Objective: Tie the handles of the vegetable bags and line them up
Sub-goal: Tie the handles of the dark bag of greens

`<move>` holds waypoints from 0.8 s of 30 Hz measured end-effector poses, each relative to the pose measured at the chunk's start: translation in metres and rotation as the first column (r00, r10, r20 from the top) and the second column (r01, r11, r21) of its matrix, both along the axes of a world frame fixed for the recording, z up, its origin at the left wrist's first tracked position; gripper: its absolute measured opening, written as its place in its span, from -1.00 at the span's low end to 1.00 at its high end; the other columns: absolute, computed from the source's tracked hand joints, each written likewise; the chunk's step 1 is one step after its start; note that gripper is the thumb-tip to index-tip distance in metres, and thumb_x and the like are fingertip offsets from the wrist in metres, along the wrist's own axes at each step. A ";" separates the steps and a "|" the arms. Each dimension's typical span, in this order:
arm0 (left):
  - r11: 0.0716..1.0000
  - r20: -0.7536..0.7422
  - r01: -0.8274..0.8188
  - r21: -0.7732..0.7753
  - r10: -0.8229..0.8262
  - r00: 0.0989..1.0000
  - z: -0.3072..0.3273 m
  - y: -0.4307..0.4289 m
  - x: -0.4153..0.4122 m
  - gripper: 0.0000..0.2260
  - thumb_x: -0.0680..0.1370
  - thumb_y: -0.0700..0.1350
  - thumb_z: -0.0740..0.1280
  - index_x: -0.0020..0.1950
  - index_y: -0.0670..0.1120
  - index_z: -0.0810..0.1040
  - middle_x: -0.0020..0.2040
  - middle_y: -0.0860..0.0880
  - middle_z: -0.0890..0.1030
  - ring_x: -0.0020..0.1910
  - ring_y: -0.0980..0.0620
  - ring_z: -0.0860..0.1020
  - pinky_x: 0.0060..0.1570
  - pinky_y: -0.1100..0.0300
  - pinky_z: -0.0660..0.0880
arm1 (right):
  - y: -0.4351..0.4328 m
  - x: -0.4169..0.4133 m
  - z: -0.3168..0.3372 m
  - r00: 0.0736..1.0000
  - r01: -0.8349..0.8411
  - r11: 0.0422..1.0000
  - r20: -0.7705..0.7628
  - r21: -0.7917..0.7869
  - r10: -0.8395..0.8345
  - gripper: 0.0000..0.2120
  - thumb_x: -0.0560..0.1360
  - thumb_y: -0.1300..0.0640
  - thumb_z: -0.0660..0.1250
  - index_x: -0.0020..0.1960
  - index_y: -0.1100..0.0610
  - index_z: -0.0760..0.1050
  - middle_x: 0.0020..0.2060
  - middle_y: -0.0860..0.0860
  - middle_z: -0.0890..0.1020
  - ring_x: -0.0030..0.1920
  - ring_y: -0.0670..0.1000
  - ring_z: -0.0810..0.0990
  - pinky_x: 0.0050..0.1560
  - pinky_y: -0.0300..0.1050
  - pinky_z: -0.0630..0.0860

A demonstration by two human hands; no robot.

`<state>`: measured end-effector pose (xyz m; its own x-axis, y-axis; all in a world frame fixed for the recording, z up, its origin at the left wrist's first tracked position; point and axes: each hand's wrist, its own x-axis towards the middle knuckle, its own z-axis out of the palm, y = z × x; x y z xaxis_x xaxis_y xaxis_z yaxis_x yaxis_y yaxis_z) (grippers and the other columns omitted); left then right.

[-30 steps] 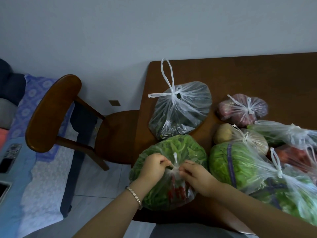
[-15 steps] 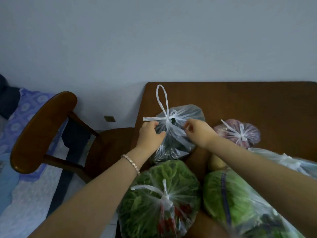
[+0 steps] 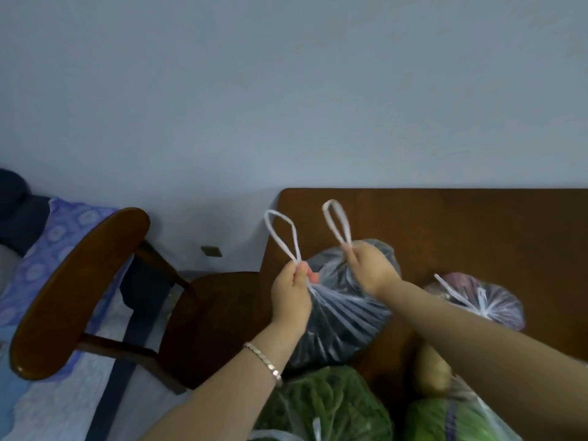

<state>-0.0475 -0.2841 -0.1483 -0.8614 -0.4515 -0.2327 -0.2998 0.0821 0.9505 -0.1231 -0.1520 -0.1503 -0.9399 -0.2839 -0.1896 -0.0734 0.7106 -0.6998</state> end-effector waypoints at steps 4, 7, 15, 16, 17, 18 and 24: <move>1.000 0.005 0.013 0.020 -0.013 1.000 0.005 -0.010 -0.011 -0.71 0.60 -0.13 0.16 -0.32 -0.04 0.47 -0.25 -0.06 0.59 -0.12 -0.03 0.60 -0.12 0.21 0.48 | 0.014 -0.002 0.011 0.979 0.197 0.962 0.092 -0.191 -0.182 -0.62 0.61 0.05 -0.01 -0.22 0.20 0.42 -0.47 -0.01 0.38 -0.43 -0.06 0.34 -0.34 -0.17 0.30; 0.997 0.002 0.019 -0.075 -0.019 1.000 0.012 -0.019 -0.012 -0.69 0.61 -0.12 0.14 -0.32 -0.06 0.48 -0.25 -0.03 0.59 -0.17 0.03 0.57 -0.16 0.24 0.43 | 0.019 0.004 0.013 0.966 0.259 0.933 0.077 -0.249 -0.247 -0.62 0.61 0.06 0.00 -0.26 0.23 0.39 -0.45 0.04 0.39 -0.40 -0.02 0.35 -0.30 -0.12 0.33; 0.993 0.037 -0.003 -0.121 0.007 0.999 0.018 -0.027 -0.010 -0.67 0.61 -0.10 0.12 -0.34 -0.09 0.43 -0.32 -0.05 0.55 -0.16 -0.08 0.56 -0.02 0.10 0.46 | 0.045 0.054 0.032 0.952 0.305 0.889 0.147 -0.341 -0.270 -0.62 0.61 0.06 0.02 -0.18 0.25 0.48 -0.32 0.09 0.49 -0.27 -0.02 0.44 -0.24 -0.24 0.38; 0.990 0.029 0.025 -0.141 -0.021 0.999 0.019 -0.025 -0.005 -0.67 0.61 -0.12 0.12 -0.35 -0.08 0.42 -0.35 -0.04 0.53 -0.21 -0.06 0.53 -0.08 0.14 0.43 | 0.048 0.061 0.032 0.950 0.309 0.883 0.165 -0.354 -0.266 -0.62 0.61 0.06 0.03 -0.18 0.25 0.48 -0.31 0.09 0.49 -0.26 -0.02 0.44 -0.22 -0.25 0.38; 0.985 0.023 0.051 -0.163 -0.048 0.999 0.019 -0.025 0.000 -0.68 0.61 -0.13 0.12 -0.35 -0.07 0.42 -0.37 -0.03 0.49 -0.26 -0.02 0.50 -0.15 0.16 0.39 | 0.050 0.067 0.032 0.950 0.307 0.879 0.175 -0.365 -0.260 -0.62 0.61 0.06 0.03 -0.19 0.24 0.47 -0.32 0.09 0.49 -0.26 -0.03 0.44 -0.22 -0.25 0.37; 0.980 0.016 0.075 -0.182 -0.074 0.997 0.019 -0.024 0.005 -0.68 0.61 -0.14 0.12 -0.34 -0.07 0.42 -0.39 -0.03 0.47 -0.31 0.02 0.46 -0.20 0.20 0.36 | 0.053 0.072 0.031 0.954 0.295 0.882 0.171 -0.368 -0.248 -0.63 0.60 0.05 0.03 -0.22 0.22 0.46 -0.33 0.07 0.48 -0.27 -0.04 0.43 -0.22 -0.25 0.37; 0.920 0.075 0.324 -0.219 -0.315 0.946 0.011 -0.016 0.034 -0.68 0.63 -0.10 0.07 -0.28 -0.03 0.46 -0.44 0.02 0.39 -0.42 0.06 0.37 -0.28 0.20 0.33 | 0.054 0.082 0.016 0.983 0.181 0.936 0.044 -0.302 -0.176 -0.61 0.60 0.05 0.05 -0.29 0.12 0.51 -0.23 0.05 0.54 -0.16 -0.13 0.48 -0.07 -0.24 0.34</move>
<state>-0.0132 -0.2999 -0.1370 -0.9613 -0.1979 -0.1917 -0.2566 0.3899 0.8843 -0.0410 -0.0980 -0.1340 -0.9780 -0.1579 -0.1365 0.0483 0.4650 -0.8840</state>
